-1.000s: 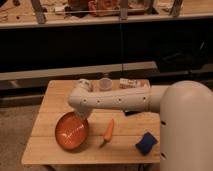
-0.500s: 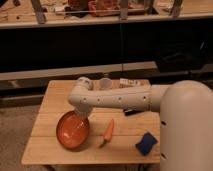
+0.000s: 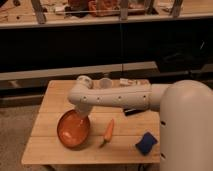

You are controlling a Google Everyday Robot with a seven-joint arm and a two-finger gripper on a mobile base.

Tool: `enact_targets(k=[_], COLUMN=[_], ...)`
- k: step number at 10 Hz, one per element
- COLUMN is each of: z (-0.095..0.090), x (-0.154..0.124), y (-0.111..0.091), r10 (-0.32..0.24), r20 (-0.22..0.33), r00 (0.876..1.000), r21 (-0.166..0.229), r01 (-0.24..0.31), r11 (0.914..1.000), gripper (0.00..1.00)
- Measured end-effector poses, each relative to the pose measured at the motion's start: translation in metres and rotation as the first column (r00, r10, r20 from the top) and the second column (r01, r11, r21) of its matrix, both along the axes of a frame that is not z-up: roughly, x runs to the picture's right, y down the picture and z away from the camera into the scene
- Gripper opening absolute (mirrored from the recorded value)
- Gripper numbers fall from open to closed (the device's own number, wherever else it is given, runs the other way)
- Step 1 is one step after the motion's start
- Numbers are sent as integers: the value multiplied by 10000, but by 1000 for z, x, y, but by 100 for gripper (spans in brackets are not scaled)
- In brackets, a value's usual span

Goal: Pick up the ceramic bowl

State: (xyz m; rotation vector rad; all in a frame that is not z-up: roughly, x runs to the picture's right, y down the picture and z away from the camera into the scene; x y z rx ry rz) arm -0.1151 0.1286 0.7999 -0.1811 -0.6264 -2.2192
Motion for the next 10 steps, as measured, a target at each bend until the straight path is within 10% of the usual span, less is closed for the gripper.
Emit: enact_targets(k=[10], z=[3], x=[7], y=[-10], r10=[-244], r20=[35], r00=[9997], r21=[214], r01=[244], r11=[9995], gripper=[1])
